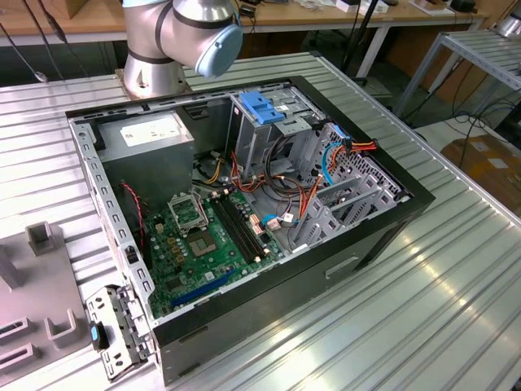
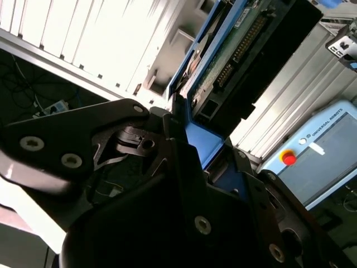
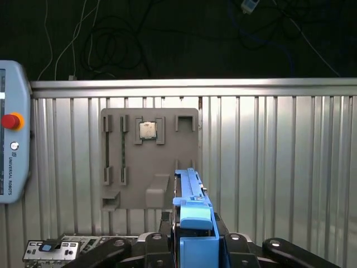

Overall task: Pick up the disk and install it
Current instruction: 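Pick up the disk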

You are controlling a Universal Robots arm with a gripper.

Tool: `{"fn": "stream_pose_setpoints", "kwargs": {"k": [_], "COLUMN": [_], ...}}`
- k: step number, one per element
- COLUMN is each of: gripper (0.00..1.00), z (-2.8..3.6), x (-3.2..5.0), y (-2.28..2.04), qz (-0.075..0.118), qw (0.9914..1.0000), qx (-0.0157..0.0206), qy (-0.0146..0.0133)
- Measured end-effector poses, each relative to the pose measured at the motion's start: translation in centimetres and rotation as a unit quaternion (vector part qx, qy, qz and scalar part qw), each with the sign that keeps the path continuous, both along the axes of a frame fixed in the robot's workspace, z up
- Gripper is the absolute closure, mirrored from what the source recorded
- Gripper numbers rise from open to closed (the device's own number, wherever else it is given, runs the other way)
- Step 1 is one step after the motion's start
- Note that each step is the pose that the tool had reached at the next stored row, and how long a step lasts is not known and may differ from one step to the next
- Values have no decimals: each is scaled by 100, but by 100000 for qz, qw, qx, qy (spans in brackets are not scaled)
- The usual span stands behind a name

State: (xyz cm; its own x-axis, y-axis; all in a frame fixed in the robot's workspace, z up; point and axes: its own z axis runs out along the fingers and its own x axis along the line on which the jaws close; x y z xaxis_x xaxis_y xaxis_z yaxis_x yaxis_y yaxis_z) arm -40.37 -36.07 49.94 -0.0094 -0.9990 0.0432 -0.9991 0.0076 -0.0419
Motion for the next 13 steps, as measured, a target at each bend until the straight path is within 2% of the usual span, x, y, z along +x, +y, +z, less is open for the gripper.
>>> {"fn": "stream_pose_setpoints", "kwargs": {"k": [4,5,8,13], "gripper": [63,63,63,63], "z": [0,0,0,1], "x": [52,112,207,330], "y": [0,-1,-3,-7], "qz": [0,2,1,-5], "qw": [100000,100000,100000,100000], "qx": [0,2,3,-2], "qy": [-9,-11,-12,-9]}}
